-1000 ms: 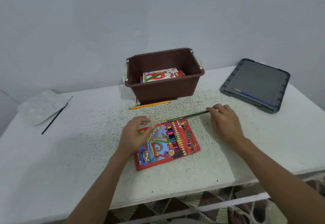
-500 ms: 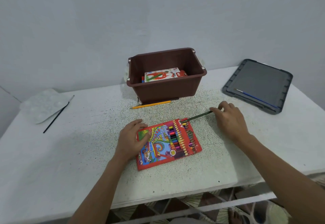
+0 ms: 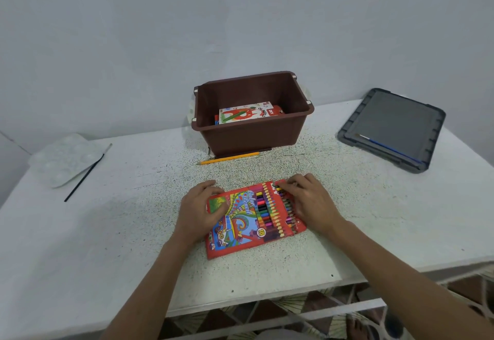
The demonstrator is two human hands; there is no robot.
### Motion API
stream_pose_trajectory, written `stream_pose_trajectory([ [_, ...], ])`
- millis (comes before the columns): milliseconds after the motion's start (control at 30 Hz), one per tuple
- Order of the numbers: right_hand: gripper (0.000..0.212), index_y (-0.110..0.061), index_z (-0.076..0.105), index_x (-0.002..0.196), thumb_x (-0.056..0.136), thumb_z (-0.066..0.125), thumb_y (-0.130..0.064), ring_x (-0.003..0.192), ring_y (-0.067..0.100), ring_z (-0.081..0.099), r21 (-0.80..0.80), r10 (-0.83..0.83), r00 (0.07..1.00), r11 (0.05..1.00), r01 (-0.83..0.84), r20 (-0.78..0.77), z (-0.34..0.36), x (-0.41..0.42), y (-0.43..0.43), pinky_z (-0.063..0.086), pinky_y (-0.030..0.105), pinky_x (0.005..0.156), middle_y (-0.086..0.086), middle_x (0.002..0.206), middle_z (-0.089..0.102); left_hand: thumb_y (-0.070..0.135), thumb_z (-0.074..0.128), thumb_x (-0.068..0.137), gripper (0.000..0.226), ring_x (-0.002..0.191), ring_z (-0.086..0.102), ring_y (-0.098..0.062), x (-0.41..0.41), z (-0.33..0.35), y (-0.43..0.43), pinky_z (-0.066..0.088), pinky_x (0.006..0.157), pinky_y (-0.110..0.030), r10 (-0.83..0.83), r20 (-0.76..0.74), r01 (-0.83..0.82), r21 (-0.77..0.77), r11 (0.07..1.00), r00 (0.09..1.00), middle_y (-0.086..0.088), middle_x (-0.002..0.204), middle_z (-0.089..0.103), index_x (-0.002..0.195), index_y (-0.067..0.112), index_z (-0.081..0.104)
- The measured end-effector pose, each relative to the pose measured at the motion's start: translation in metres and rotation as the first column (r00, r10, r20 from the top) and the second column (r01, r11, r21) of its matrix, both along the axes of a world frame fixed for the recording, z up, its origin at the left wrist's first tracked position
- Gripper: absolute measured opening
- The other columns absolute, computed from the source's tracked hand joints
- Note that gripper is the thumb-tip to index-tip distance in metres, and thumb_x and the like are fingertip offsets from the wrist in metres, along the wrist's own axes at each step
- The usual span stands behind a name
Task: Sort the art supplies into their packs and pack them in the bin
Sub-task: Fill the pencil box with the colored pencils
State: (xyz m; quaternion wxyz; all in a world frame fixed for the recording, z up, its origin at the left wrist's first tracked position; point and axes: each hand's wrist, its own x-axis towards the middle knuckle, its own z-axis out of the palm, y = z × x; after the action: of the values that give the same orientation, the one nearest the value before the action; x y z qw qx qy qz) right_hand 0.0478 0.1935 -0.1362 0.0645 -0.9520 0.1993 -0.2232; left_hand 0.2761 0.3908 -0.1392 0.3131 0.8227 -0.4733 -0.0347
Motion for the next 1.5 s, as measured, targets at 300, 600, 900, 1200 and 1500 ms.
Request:
stream_pose_trajectory([
  [300, 0.05, -0.013, 0.064, 0.122, 0.089, 0.04, -0.041, 0.089, 0.019, 0.052, 0.056, -0.003, 1.0, 0.998, 0.002, 0.029, 0.002, -0.001, 0.003, 0.046, 0.031, 0.075, 0.003, 0.105, 0.063, 0.056, 0.041, 0.087, 0.053, 0.118, 0.053, -0.022, 0.008, 0.01, -0.022, 0.041, 0.096, -0.044, 0.062, 0.089, -0.064, 0.023, 0.998, 0.994, -0.003, 0.131, 0.058, 0.114, 0.018, 0.066],
  [600, 0.039, -0.015, 0.059, 0.126, 0.089, 0.061, -0.027, 0.091, 0.017, 0.049, 0.035, -0.017, 0.999, 0.999, 0.016, 0.033, -0.001, -0.001, 0.003, 0.046, 0.031, 0.076, 0.001, 0.106, 0.061, 0.031, 0.044, 0.1, 0.05, 0.133, 0.039, -0.035, 0.018, 0.03, -0.043, 0.031, 0.106, -0.053, 0.065, 0.217, -0.134, 0.321, 0.938, 0.974, -0.01, 0.153, 0.037, 0.147, 0.016, 0.036],
  [900, 0.041, -0.018, 0.059, 0.126, 0.087, 0.065, -0.029, 0.092, 0.015, 0.049, 0.046, -0.019, 1.0, 0.999, 0.018, 0.02, -0.001, 0.0, 0.002, 0.04, 0.026, 0.078, 0.0, 0.107, 0.061, 0.024, 0.048, 0.099, 0.03, 0.112, 0.053, -0.027, 0.019, 0.03, -0.041, 0.037, 0.095, -0.043, 0.053, 0.346, -0.149, 0.259, 0.954, 0.937, -0.005, 0.123, 0.06, 0.125, 0.021, 0.063],
  [1200, 0.039, -0.019, 0.056, 0.128, 0.094, 0.046, -0.034, 0.093, 0.013, 0.046, 0.095, -0.023, 1.0, 0.995, 0.021, 0.018, 0.002, -0.001, 0.004, 0.042, 0.027, 0.081, -0.003, 0.108, 0.06, 0.018, 0.062, 0.092, 0.01, 0.086, 0.061, -0.02, -0.001, 0.043, -0.041, 0.049, 0.074, -0.038, 0.016, 0.359, -0.013, -0.011, 1.0, 0.933, 0.001, 0.097, 0.066, 0.102, 0.017, 0.06],
  [1500, 0.046, -0.012, 0.055, 0.129, 0.097, 0.031, -0.034, 0.096, 0.012, 0.051, 0.262, -0.092, 0.986, 0.964, 0.053, 0.137, 0.011, -0.004, 0.011, 0.049, 0.033, 0.083, 0.0, 0.109, 0.058, 0.004, 0.068, 0.088, 0.018, 0.091, 0.071, -0.013, -0.038, 0.065, -0.039, 0.056, 0.084, -0.027, -0.111, -0.52, -0.144, -0.425, 0.894, 0.847, 0.003, 0.094, 0.072, 0.096, 0.017, 0.06],
])
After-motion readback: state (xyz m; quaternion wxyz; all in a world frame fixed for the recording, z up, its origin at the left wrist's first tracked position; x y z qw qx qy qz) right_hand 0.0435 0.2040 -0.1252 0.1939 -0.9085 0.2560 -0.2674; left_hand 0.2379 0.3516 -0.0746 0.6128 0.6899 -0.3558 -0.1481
